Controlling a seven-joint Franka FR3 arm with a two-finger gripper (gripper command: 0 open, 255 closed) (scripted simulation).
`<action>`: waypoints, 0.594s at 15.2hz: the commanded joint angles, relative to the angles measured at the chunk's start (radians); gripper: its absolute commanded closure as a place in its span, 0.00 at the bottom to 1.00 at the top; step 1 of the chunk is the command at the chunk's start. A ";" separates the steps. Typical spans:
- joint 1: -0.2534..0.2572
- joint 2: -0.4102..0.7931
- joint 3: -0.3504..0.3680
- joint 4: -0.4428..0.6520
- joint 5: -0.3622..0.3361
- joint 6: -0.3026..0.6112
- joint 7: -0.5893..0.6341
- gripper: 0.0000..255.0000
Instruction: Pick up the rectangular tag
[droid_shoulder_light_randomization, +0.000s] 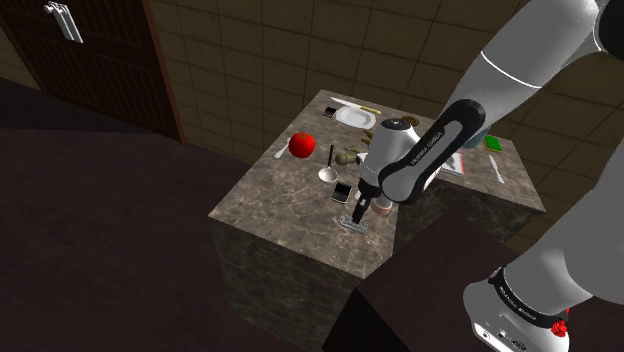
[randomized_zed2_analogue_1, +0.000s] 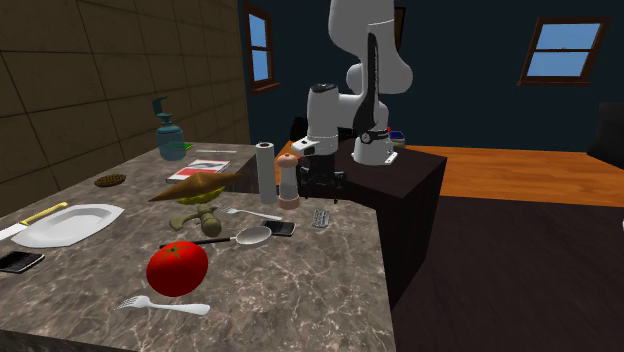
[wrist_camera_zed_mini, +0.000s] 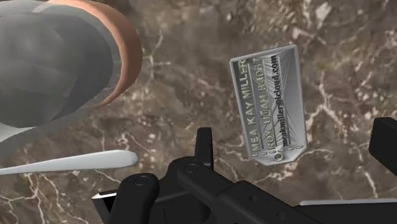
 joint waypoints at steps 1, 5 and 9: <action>0.003 0.078 0.002 0.028 -0.005 0.049 -0.005 0.00; 0.015 0.150 -0.011 0.049 -0.014 0.101 0.003 0.00; 0.024 0.214 -0.022 0.071 -0.018 0.144 0.007 0.00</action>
